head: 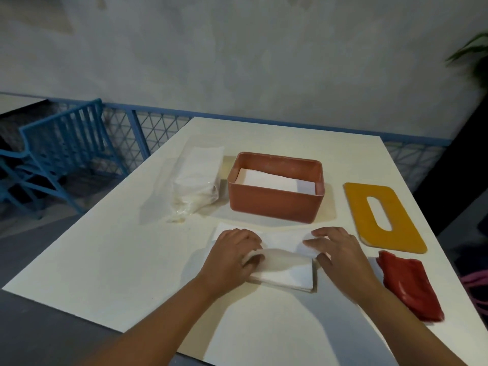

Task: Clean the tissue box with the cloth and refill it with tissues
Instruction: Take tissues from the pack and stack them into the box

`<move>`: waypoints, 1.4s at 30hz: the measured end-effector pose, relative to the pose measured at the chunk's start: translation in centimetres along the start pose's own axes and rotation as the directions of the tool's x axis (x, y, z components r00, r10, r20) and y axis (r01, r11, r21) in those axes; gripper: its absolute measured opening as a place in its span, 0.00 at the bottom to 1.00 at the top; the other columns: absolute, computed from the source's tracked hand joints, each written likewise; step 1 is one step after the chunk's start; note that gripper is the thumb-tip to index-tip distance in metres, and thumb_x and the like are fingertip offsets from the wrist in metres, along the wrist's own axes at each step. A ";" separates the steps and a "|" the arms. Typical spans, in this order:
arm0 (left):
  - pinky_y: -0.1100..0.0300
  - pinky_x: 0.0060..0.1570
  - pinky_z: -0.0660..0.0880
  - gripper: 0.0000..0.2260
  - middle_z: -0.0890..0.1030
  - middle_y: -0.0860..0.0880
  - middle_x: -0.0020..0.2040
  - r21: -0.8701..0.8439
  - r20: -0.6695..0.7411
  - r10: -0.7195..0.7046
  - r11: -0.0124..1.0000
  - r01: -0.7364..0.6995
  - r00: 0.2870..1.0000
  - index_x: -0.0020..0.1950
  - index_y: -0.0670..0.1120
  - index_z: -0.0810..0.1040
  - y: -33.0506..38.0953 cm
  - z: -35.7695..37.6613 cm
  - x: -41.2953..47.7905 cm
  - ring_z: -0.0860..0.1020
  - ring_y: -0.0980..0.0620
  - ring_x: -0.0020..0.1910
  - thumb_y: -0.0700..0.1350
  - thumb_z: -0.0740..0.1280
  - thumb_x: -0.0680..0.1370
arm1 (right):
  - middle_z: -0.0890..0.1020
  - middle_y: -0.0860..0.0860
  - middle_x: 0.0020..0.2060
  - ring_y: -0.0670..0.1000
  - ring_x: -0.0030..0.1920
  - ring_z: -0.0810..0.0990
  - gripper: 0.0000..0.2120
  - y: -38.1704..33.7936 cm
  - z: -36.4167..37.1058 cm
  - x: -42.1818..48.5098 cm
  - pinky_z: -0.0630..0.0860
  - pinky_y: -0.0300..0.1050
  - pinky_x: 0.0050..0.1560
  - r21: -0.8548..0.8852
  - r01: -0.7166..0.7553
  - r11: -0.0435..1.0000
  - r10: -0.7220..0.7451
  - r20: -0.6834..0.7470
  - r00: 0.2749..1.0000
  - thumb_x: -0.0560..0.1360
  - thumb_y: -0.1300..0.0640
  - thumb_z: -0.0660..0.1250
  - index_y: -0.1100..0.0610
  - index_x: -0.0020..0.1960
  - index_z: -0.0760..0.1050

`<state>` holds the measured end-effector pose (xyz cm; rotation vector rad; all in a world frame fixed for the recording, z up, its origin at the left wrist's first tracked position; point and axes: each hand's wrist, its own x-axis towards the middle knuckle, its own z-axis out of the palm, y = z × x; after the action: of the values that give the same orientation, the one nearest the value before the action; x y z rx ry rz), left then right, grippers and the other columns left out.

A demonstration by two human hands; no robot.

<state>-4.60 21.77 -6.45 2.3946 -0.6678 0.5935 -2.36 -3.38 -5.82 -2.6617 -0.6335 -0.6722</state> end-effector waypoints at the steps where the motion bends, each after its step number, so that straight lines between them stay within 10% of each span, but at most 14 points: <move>1: 0.68 0.51 0.64 0.05 0.81 0.52 0.47 -0.019 -0.048 -0.042 0.999 0.041 0.998 0.45 0.51 0.76 -0.2 -0.3 0.3 0.74 0.57 0.47 0.48 0.67 0.70 | 0.85 0.53 0.44 0.57 0.45 0.83 0.19 -0.1 -0.2 0.4 0.78 0.53 0.44 0.036 -0.016 0.999 0.017 -0.020 1.000 0.55 0.71 0.80 0.55 0.43 0.85; 11: 0.79 0.43 0.66 0.17 0.77 0.59 0.51 -0.298 -0.032 -0.409 0.875 0.382 0.912 0.39 0.53 0.81 -3.7 -3.9 2.2 0.73 0.70 0.51 0.29 0.70 0.69 | 0.84 0.49 0.40 0.52 0.42 0.82 0.10 -3.5 -1.7 2.7 0.69 0.44 0.46 0.120 0.122 0.985 -0.113 -0.077 0.991 0.61 0.61 0.80 0.52 0.40 0.84; 16: 0.66 0.54 0.73 0.26 0.77 0.56 0.55 -0.302 0.188 -0.540 0.763 0.572 0.820 0.38 0.52 0.83 -5.4 -4.1 1.3 0.75 0.56 0.56 0.22 0.58 0.68 | 0.83 0.44 0.40 0.46 0.43 0.80 0.05 -4.9 -1.1 1.7 0.74 0.44 0.44 0.139 0.200 0.970 -0.211 0.068 0.975 0.63 0.51 0.76 0.48 0.39 0.84; 20: 0.68 0.54 0.73 0.25 0.77 0.56 0.54 -0.268 0.294 -0.542 0.744 0.613 0.787 0.35 0.54 0.82 -5.5 -4.8 0.9 0.77 0.56 0.53 0.24 0.59 0.72 | 0.81 0.40 0.41 0.43 0.44 0.77 0.24 -5.4 -0.8 1.6 0.65 0.40 0.50 0.092 0.005 0.996 -0.037 0.359 0.933 0.69 0.30 0.59 0.47 0.40 0.83; 24: 0.64 0.57 0.72 0.27 0.77 0.56 0.51 -0.225 0.134 -0.565 0.782 0.581 0.814 0.38 0.52 0.80 -5.3 -5.7 1.7 0.76 0.57 0.54 0.23 0.52 0.67 | 0.79 0.45 0.28 0.49 0.33 0.78 0.26 -5.6 0.0 2.5 0.66 0.42 0.37 -0.064 0.035 0.997 -0.022 0.190 0.982 0.75 0.36 0.55 0.50 0.31 0.81; 27: 0.67 0.55 0.69 0.23 0.79 0.50 0.53 -0.086 -0.068 -0.456 0.889 0.450 0.887 0.47 0.46 0.82 -3.7 -5.2 2.9 0.76 0.53 0.55 0.24 0.55 0.70 | 0.83 0.48 0.36 0.52 0.39 0.81 0.03 -7.2 0.4 3.7 0.73 0.46 0.40 -0.038 -0.095 0.995 0.098 0.106 0.989 0.69 0.53 0.73 0.52 0.40 0.83; 30: 0.61 0.60 0.70 0.17 0.79 0.47 0.60 0.062 0.026 -0.275 0.960 0.273 0.961 0.59 0.43 0.79 -0.7 -3.4 4.2 0.76 0.49 0.59 0.30 0.59 0.75 | 0.82 0.52 0.51 0.56 0.54 0.81 0.12 -9.2 1.8 4.5 0.74 0.54 0.53 -0.023 -0.121 0.992 0.123 0.129 0.984 0.72 0.55 0.69 0.53 0.55 0.81; 33: 0.57 0.67 0.64 0.19 0.72 0.48 0.68 0.163 0.252 -0.256 0.962 0.220 0.933 0.69 0.45 0.69 0.2 -0.7 3.7 0.70 0.49 0.67 0.39 0.59 0.78 | 0.62 0.52 0.74 0.54 0.75 0.56 0.21 -10.2 3.4 4.2 0.53 0.58 0.72 -0.072 -0.157 0.985 0.172 0.398 0.901 0.82 0.52 0.50 0.53 0.74 0.61; 38: 0.55 0.74 0.46 0.23 0.55 0.52 0.77 0.339 0.419 -0.374 0.910 0.239 0.827 0.77 0.49 0.52 -1.9 -0.6 1.0 0.51 0.53 0.76 0.52 0.50 0.82 | 0.55 0.51 0.76 0.54 0.76 0.52 0.46 -8.2 3.3 1.7 0.49 0.59 0.73 -0.145 -0.135 0.980 0.191 0.509 0.840 0.67 0.33 0.20 0.50 0.77 0.51; 42: 0.55 0.73 0.48 0.24 0.53 0.52 0.78 0.319 0.412 -0.412 0.901 0.295 0.812 0.77 0.50 0.52 -3.3 -2.0 0.4 0.49 0.53 0.77 0.55 0.50 0.81 | 0.53 0.47 0.77 0.49 0.76 0.51 0.39 -5.9 1.7 0.8 0.50 0.54 0.74 -0.166 -0.236 0.957 0.289 0.528 0.799 0.71 0.31 0.33 0.48 0.77 0.49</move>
<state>-2.92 25.19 -6.14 2.8304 -0.3203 -0.0904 -4.01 2.62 -5.69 -2.9582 -0.3482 0.1653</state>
